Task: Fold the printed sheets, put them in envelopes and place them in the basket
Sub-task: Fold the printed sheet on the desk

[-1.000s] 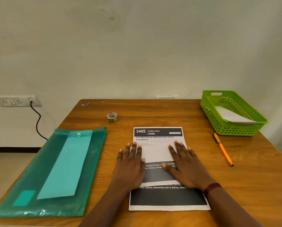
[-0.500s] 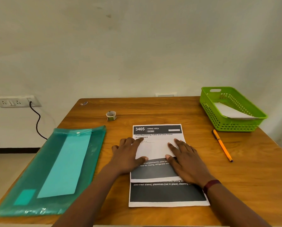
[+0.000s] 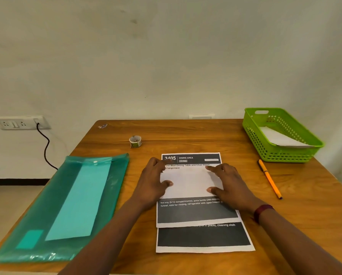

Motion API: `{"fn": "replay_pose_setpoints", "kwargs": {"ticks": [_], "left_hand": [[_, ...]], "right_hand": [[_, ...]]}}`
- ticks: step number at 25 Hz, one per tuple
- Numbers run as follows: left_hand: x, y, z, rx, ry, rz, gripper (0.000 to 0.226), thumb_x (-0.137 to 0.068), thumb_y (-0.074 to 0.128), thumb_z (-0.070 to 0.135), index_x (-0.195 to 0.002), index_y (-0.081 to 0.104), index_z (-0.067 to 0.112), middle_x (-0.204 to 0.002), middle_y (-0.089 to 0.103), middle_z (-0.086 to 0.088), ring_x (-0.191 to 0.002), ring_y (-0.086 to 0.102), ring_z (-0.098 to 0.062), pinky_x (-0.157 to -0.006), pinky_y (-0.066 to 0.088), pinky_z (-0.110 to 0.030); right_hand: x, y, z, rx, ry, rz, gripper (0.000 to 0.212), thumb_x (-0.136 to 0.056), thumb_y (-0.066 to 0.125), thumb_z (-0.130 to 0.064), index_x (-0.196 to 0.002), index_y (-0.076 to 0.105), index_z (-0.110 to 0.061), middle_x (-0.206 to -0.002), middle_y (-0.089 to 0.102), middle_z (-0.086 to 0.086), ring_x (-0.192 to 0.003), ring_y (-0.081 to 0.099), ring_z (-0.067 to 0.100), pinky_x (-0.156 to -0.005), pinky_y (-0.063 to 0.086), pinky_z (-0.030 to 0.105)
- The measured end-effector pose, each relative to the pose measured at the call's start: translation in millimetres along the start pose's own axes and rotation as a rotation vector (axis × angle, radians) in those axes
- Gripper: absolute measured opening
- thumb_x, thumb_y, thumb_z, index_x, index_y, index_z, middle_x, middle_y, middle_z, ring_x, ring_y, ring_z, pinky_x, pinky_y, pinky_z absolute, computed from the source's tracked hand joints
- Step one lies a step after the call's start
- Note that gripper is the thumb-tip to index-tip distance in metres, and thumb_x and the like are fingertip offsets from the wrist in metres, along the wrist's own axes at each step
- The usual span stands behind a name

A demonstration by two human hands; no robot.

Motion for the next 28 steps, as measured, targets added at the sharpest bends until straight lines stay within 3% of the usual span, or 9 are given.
{"fn": "replay_pose_setpoints", "kwargs": {"ticks": [6,10,19,22,24,28], "left_hand": [[-2.7,-14.1,-1.2,0.024,-0.013,0.047,0.041,-0.078,0.080,0.014,-0.117,0.066,0.017,-0.108,0.058,0.006,-0.095,0.056,-0.011,-0.073,0.040,-0.007],[-0.1,-20.9,4.7,-0.014,0.045,0.066,0.030,-0.082,0.077,0.013,-0.111,0.072,0.018,-0.105,0.064,0.002,-0.089,0.056,-0.008,-0.070,0.039,-0.005],[13.9,-15.7,11.8,-0.105,0.122,-0.024,0.020,-0.089,0.069,0.011,-0.105,0.074,0.020,-0.108,0.061,0.004,-0.099,0.054,-0.009,-0.072,0.033,-0.001],[24.0,-8.2,8.1,-0.135,0.126,-0.084,0.020,-0.089,0.068,0.014,-0.105,0.071,0.026,-0.115,0.061,0.005,-0.108,0.054,-0.008,-0.080,0.034,-0.002],[29.7,-3.6,7.2,-0.167,0.127,-0.121,0.020,-0.090,0.064,0.018,-0.108,0.067,0.028,-0.123,0.059,0.006,-0.114,0.053,-0.009,-0.084,0.036,-0.008],[43.8,10.3,8.2,-0.253,0.129,-0.207,0.023,-0.092,0.055,0.023,-0.114,0.052,0.027,-0.135,0.055,0.003,-0.115,0.053,-0.015,-0.086,0.043,-0.021]], "right_hand": [[2.4,-12.7,-8.3,-0.057,-0.069,0.232,0.049,-0.085,0.072,-0.017,-0.131,0.058,-0.024,-0.097,0.047,-0.006,-0.094,0.041,0.012,-0.073,0.031,0.014],[4.3,-21.0,-14.3,-0.074,-0.122,0.295,0.037,-0.085,0.071,-0.012,-0.120,0.067,-0.021,-0.090,0.049,-0.006,-0.088,0.043,0.010,-0.071,0.030,0.009],[22.7,-22.9,-15.3,-0.085,-0.137,0.309,0.023,-0.085,0.071,-0.011,-0.106,0.074,-0.020,-0.089,0.055,-0.006,-0.083,0.051,0.010,-0.065,0.039,0.013],[31.2,-18.0,-14.2,-0.044,-0.125,0.283,0.023,-0.083,0.073,-0.010,-0.104,0.074,-0.020,-0.097,0.066,-0.003,-0.091,0.062,0.016,-0.071,0.052,0.022],[36.5,-14.3,-12.9,-0.016,-0.120,0.295,0.024,-0.081,0.073,-0.008,-0.102,0.075,-0.020,-0.104,0.072,-0.001,-0.103,0.066,0.019,-0.082,0.052,0.028],[46.3,1.7,-8.4,-0.049,-0.085,0.205,0.026,-0.082,0.071,-0.017,-0.107,0.070,-0.025,-0.125,0.066,-0.004,-0.128,0.052,0.012,-0.100,0.048,0.032]]}}
Point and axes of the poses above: each hand's wrist, its own x-axis away from the middle knuckle, its own y-axis out of the palm, z = x × y, the point moved 4 cm from there along -x, towards the middle knuckle
